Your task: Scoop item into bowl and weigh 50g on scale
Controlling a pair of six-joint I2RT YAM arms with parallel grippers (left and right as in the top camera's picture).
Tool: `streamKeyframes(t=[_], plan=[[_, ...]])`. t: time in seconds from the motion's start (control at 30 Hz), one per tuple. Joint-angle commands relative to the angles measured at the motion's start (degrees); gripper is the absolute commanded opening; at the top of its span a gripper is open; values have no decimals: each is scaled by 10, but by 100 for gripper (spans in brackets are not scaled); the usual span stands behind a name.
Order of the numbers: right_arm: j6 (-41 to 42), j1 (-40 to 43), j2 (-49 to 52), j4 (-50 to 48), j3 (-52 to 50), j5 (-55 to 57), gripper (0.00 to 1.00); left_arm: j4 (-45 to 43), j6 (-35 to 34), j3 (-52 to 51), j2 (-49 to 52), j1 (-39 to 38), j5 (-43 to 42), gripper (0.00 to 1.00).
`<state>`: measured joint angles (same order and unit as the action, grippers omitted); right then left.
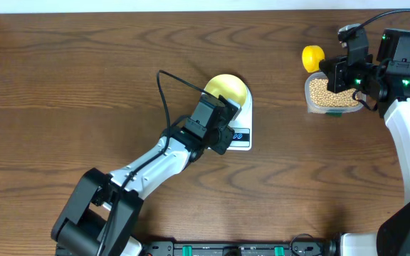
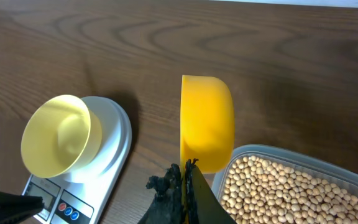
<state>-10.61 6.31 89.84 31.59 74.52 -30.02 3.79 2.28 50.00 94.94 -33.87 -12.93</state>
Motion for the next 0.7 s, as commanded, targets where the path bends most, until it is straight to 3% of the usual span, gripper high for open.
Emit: streamKeyframes(t=[0.0, 0.13, 0.3, 0.67], plan=[[-6, -8, -10, -1, 11, -8, 1, 0, 7, -1, 2, -2, 8, 8], [-7, -8, -10, -1, 11, -8, 1, -1, 7, -1, 13, -17, 9, 8], [-6, -8, -10, -1, 11, -8, 1, -1, 7, -1, 26, -39, 78, 8], [-7, -8, -10, 0, 11, -8, 1, -28, 35, -1, 48, -39, 83, 8]])
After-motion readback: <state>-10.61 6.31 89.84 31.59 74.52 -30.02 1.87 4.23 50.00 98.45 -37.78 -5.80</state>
